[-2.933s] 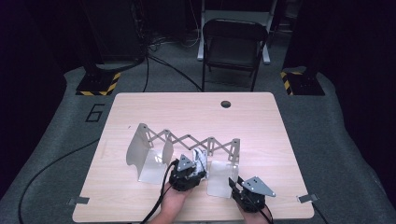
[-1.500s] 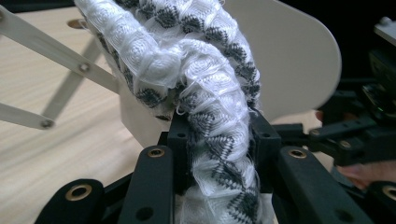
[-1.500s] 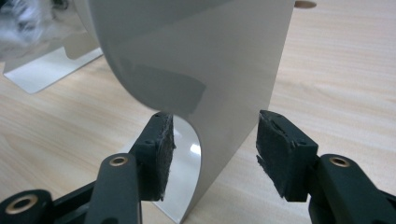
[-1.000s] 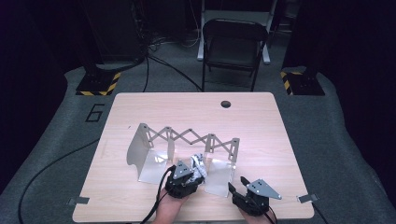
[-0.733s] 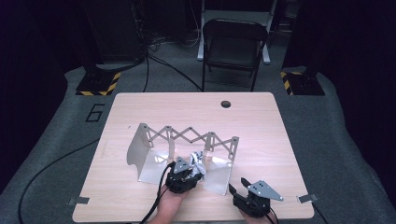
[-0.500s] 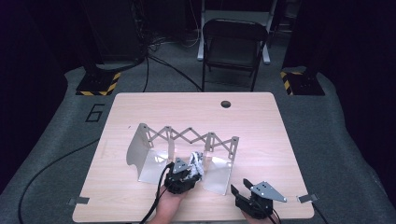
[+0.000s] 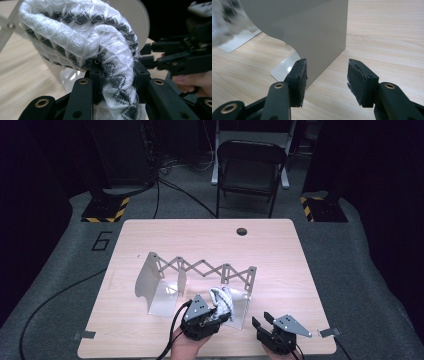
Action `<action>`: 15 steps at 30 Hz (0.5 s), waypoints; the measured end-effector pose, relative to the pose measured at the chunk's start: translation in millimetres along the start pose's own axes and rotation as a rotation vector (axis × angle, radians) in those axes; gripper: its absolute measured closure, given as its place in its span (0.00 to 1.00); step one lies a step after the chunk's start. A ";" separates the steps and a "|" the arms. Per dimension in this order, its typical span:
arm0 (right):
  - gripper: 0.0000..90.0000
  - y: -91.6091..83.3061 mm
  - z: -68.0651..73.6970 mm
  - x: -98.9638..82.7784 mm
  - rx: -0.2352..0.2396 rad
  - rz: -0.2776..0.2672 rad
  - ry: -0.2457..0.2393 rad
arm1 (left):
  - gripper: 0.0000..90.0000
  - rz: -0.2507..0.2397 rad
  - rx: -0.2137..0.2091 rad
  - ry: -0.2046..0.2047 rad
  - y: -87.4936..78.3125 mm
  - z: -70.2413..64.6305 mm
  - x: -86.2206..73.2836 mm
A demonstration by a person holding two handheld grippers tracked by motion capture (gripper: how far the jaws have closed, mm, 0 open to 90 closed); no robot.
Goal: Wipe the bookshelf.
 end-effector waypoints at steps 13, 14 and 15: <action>0.55 3.7 -4.4 0.1 -0.006 0.006 -0.005 | 0.76 -0.045 0.009 0.111 5.7 -16.2 50.8; 0.55 4.2 -3.9 1.7 -0.007 0.001 0.001 | 0.76 -0.045 0.009 0.111 5.7 -16.2 50.8; 0.55 4.2 -3.9 1.7 -0.007 0.001 0.001 | 0.76 -0.039 0.014 0.106 10.2 -13.4 51.5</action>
Point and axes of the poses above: each handheld gripper's, and its own axes: y roughly forward along the jaws, x roughly out of its top, z roughly to its left, the point moved 9 cm from there along y, roughly forward along the jaws, and after that the axes turned 7 degrees about z, right-handed, at the moved point
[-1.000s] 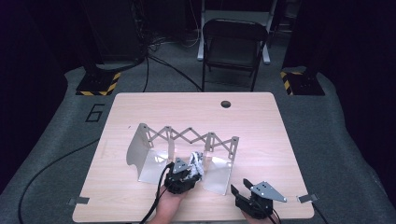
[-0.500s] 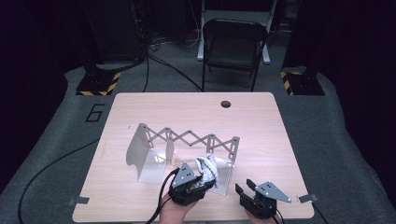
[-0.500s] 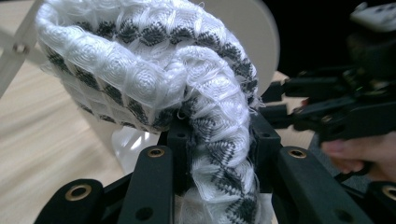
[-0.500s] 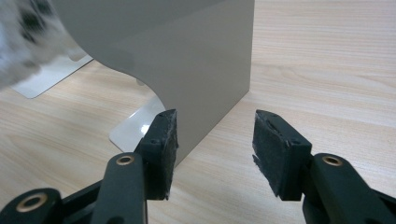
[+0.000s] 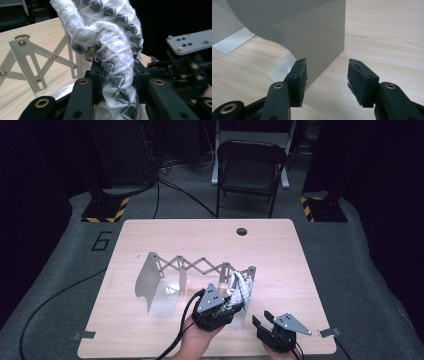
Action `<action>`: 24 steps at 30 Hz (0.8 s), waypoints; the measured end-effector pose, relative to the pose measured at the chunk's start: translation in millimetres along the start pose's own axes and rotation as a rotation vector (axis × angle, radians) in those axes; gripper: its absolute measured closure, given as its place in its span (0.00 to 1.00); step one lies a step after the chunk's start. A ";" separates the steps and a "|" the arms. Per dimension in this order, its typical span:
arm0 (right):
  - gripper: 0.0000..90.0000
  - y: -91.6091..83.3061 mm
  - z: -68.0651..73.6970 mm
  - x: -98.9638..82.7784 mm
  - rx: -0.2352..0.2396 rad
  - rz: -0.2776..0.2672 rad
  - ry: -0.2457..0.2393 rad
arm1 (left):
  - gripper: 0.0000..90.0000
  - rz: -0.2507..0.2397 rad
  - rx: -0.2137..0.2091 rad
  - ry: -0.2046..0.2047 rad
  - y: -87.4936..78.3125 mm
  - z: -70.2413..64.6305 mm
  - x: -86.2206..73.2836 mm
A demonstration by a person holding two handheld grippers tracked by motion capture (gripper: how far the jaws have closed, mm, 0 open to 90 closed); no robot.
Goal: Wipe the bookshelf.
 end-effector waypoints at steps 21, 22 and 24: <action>0.70 13.6 -0.5 33.9 0.020 -0.061 -0.025 | 0.76 0.243 -0.006 -0.033 77.7 9.5 -81.1; 0.70 14.0 -1.2 32.3 0.016 -0.055 -0.031 | 0.76 0.244 -0.010 -0.031 78.8 9.7 -83.0; 0.70 17.1 -0.5 28.4 0.019 -0.051 -0.018 | 0.76 0.247 -0.012 -0.049 76.0 9.4 -80.9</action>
Point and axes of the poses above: each handheld gripper's, and its own axes: y roughly forward along the jaws, x roughly out of its top, z roughly to its left, the point moved 9 cm from there along y, roughly forward along the jaws, and after that the axes turned 7 degrees about z, right-handed, at the moved point
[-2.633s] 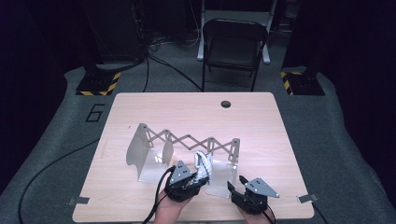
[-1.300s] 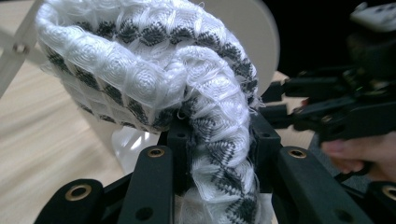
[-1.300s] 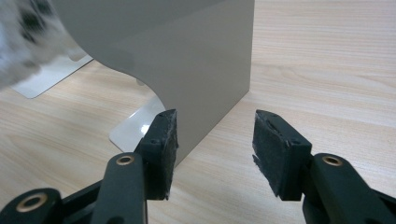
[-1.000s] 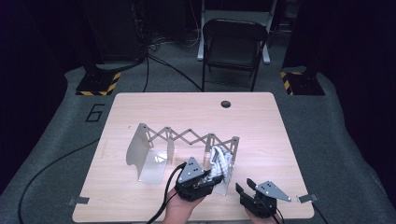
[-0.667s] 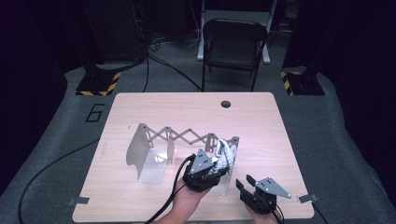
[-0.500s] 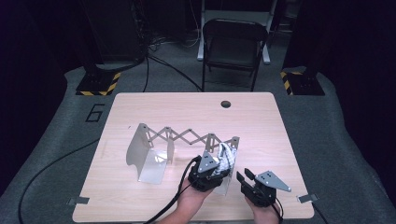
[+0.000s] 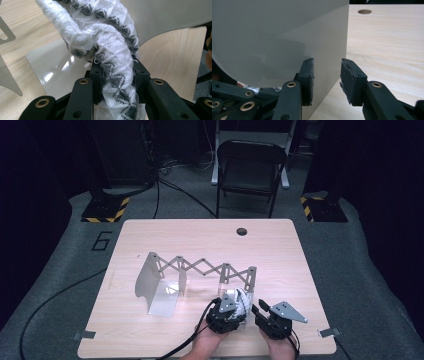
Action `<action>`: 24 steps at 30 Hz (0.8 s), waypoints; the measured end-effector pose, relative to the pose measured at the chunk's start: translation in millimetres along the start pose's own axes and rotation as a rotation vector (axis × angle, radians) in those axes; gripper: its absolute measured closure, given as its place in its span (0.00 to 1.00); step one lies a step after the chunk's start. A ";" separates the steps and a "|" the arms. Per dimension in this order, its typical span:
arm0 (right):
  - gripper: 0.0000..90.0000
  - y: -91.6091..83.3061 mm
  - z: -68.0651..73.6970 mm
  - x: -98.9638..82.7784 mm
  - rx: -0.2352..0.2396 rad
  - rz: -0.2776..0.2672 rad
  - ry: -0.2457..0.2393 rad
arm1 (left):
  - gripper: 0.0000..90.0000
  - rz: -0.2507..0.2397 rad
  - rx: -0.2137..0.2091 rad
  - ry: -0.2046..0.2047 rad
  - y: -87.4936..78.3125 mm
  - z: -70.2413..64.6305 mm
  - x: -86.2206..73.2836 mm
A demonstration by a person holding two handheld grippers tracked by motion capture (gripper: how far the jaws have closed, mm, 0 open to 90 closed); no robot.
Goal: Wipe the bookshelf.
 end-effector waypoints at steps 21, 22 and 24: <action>0.74 2.8 2.7 -6.6 0.015 -0.001 0.007 | 0.76 -0.063 -0.041 0.030 -28.2 -25.1 -1.1; 0.74 3.5 2.6 -7.0 0.018 0.000 -0.003 | 0.76 -0.048 -0.039 0.038 -26.4 -25.3 -4.4; 0.74 4.2 3.7 -7.1 0.021 0.000 0.003 | 0.76 -0.048 -0.032 0.046 -25.9 -24.9 -4.6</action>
Point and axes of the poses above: each handheld gripper's, and its own axes: y roughly forward along the jaws, x roughly out of its top, z roughly to its left, the point moved 9 cm from there along y, roughly forward along the jaws, and after that the axes turned 7 degrees about z, right-handed, at the moved point
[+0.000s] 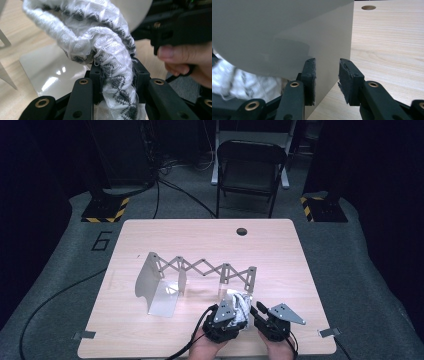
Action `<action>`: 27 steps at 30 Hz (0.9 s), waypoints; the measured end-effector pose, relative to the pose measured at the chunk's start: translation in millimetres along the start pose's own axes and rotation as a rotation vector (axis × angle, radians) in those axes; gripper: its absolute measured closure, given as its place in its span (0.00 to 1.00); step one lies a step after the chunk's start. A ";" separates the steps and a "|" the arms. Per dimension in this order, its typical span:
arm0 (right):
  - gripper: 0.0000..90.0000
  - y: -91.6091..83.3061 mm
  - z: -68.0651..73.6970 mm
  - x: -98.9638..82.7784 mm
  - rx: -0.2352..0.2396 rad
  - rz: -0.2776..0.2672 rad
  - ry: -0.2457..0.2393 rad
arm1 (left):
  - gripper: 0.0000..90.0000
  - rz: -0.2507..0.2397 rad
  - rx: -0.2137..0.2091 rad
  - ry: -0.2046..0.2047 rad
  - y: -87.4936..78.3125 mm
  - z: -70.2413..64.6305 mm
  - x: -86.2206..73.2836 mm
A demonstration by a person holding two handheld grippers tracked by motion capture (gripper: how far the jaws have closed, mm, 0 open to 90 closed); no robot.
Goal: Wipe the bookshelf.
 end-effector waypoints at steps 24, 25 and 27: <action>0.69 2.8 -13.6 -3.4 -0.014 0.025 -0.010 | 0.76 0.105 0.004 -0.015 40.4 12.4 -21.7; 0.69 2.8 -13.6 -3.4 -0.014 0.025 -0.010 | 0.76 0.105 0.004 -0.015 40.4 12.4 -21.7; 0.69 2.5 -12.8 -3.7 -0.013 0.026 -0.008 | 0.76 0.040 0.010 -0.031 24.7 14.1 -1.4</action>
Point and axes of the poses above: each handheld gripper's, and its own axes: y roughly forward along the jaws, x roughly out of its top, z roughly to its left, the point moved 9 cm from there along y, roughly forward along the jaws, and after that the axes turned 7 degrees about z, right-handed, at the moved point
